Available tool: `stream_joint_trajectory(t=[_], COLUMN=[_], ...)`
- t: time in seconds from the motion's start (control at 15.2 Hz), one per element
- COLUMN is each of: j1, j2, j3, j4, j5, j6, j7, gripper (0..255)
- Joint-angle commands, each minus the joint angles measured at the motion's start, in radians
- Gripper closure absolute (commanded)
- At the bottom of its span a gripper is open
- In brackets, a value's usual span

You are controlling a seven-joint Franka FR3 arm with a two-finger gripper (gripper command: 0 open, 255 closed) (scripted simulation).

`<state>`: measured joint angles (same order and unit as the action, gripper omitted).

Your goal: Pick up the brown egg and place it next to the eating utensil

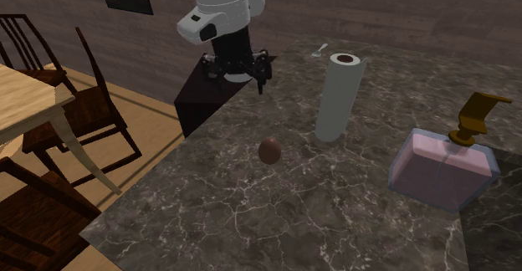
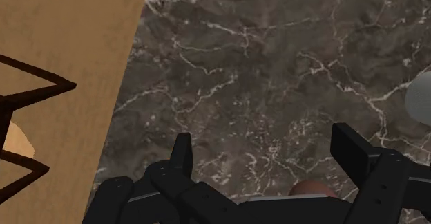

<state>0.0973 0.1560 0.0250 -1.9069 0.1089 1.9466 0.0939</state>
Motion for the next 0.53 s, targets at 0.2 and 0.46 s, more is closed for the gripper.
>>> stream_joint_trajectory(t=[0.2, 0.46], j1=[0.019, 0.033], j2=[0.177, 0.331], j3=[0.019, 0.031], j4=[0.19, 0.382], j5=[0.011, 0.012], j6=[0.011, -0.007], j7=[0.006, 0.01], gripper=[0, 0])
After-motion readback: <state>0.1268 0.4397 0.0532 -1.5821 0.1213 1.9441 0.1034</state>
